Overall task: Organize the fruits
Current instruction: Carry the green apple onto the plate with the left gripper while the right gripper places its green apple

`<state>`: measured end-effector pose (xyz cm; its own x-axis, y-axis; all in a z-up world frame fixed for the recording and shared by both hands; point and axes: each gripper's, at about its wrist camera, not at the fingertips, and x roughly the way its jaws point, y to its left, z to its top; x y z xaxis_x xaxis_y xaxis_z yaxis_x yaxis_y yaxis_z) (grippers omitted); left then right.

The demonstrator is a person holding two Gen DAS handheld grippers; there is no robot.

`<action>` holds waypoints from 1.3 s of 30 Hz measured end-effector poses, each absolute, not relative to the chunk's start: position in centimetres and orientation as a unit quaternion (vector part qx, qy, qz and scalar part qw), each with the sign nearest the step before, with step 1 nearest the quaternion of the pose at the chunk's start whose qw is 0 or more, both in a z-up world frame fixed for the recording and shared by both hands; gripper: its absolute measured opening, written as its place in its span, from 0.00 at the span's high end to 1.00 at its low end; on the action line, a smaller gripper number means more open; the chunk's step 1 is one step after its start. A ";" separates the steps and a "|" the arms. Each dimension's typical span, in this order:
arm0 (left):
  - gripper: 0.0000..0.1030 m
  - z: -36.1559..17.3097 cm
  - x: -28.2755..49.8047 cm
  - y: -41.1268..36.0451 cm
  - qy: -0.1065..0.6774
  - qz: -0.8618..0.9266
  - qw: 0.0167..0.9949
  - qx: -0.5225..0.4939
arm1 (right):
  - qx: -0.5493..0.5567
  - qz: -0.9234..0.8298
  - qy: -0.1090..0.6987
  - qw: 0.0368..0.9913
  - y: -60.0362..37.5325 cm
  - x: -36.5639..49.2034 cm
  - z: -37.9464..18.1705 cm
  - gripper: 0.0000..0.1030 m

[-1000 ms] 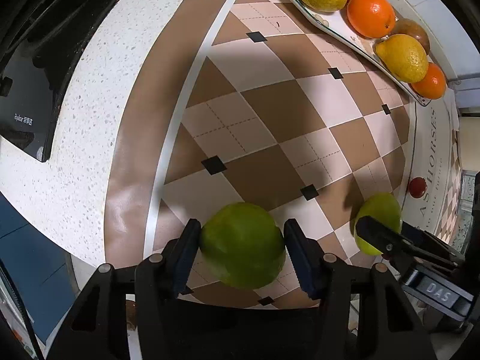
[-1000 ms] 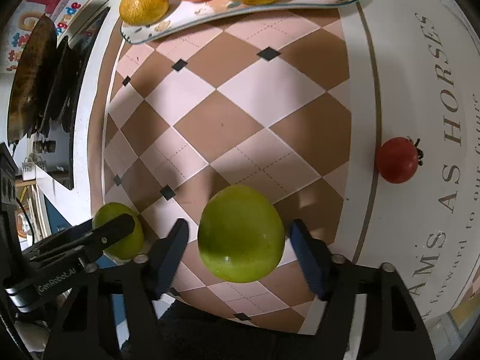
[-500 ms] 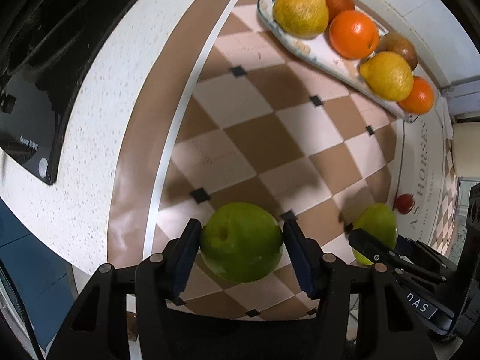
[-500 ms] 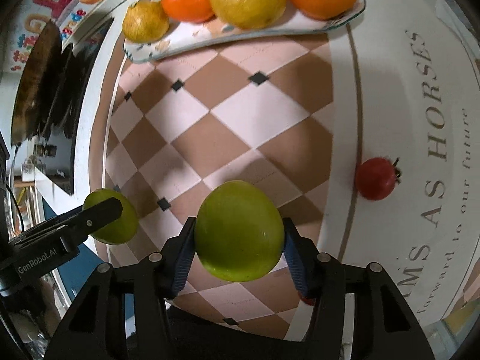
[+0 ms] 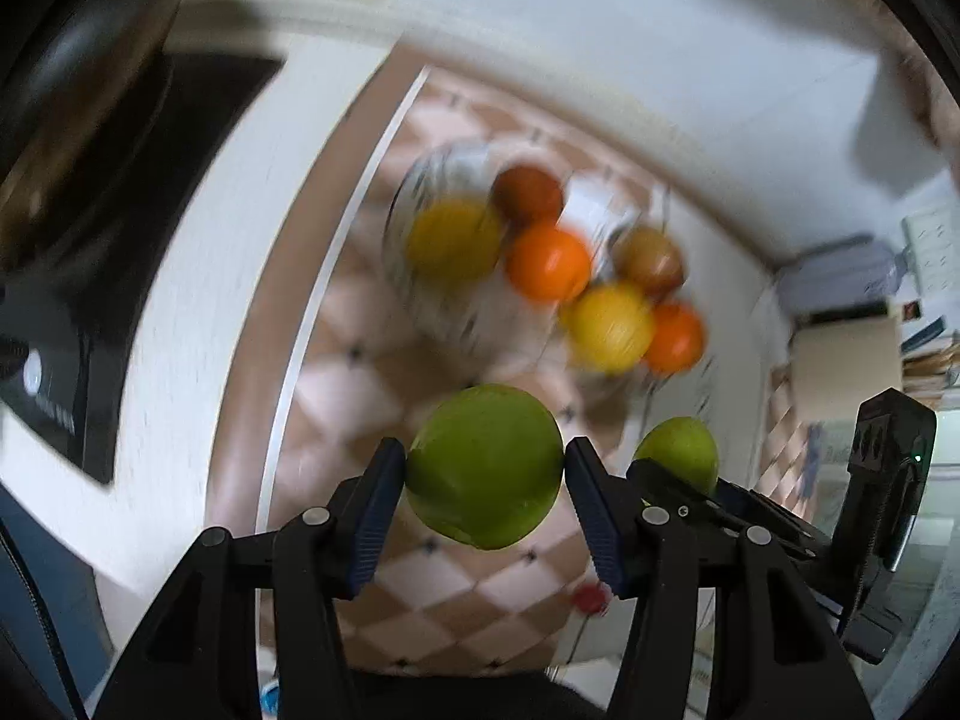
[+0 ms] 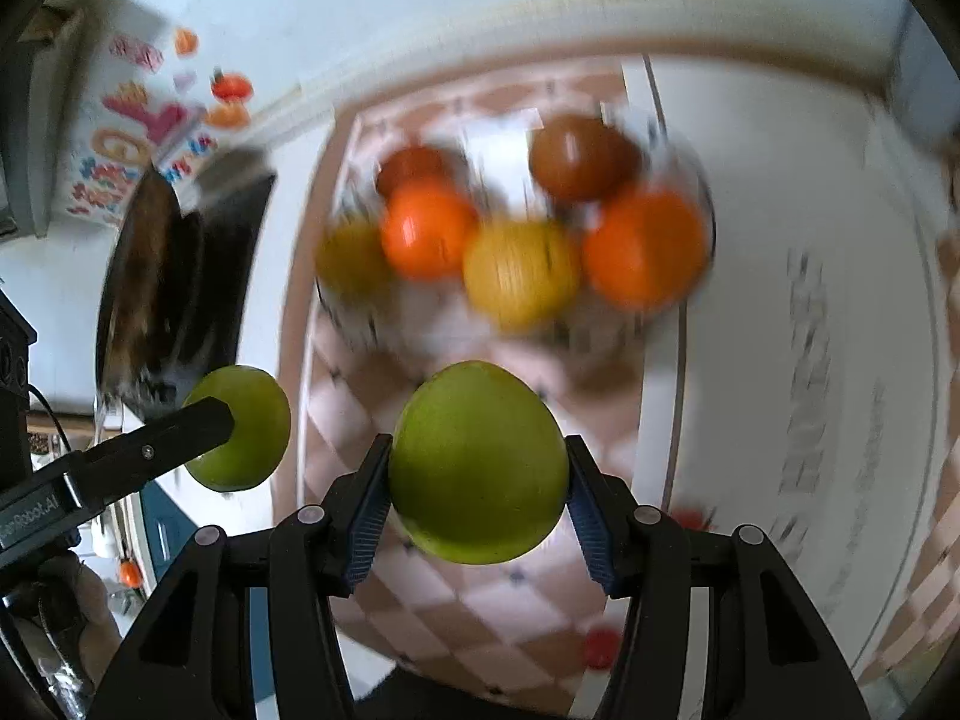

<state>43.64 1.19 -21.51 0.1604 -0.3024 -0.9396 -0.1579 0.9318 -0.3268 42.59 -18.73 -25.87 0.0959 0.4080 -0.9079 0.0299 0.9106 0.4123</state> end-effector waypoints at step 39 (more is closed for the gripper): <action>0.48 -29.1 66.2 9.9 0.645 0.048 0.735 -0.203 | 0.141 0.098 0.677 0.716 -16.4 61.7 -30.6 0.19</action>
<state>66.18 9.91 -29.06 0.1634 -0.1910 -0.9679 -0.3333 0.9127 -0.2364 61.73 -16.44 -30.59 0.0637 0.3313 -0.9414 0.0500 0.9410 0.3346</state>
